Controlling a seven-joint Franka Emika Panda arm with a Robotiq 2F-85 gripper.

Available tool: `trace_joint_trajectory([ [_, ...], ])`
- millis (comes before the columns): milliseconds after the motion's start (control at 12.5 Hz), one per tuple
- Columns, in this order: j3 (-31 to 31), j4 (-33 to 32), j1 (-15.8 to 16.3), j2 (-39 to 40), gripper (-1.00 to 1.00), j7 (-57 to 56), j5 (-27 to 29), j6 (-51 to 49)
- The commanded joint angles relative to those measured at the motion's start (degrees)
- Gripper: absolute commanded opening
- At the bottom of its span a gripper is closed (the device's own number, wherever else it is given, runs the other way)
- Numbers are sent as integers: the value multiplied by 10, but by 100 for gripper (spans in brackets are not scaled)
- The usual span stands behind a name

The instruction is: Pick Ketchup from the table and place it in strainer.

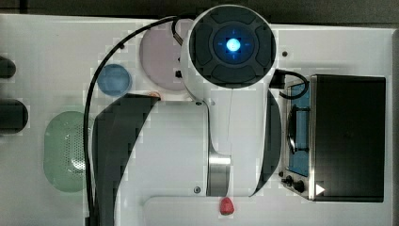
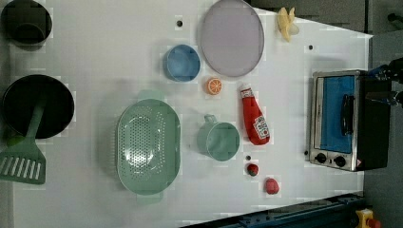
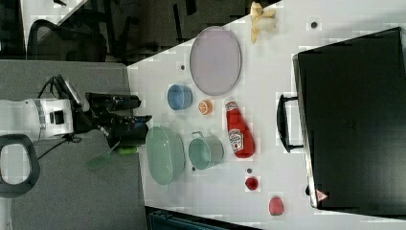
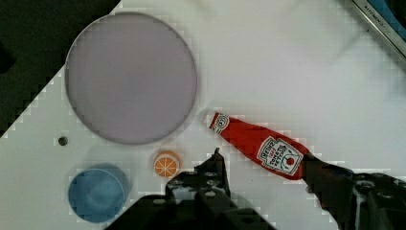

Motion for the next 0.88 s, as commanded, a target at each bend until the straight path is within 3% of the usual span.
trace_joint_trajectory([
  [80, 37, -36, -59, -100, 59, -8, 5, -74],
  [240, 39, -48, -59, -95, 99, -8, 5, -69],
  [640, 48, -125, -58, -68, 100, -24, 5, 4],
  [880, 55, -172, -57, -47, 100, -110, 5, 67],
])
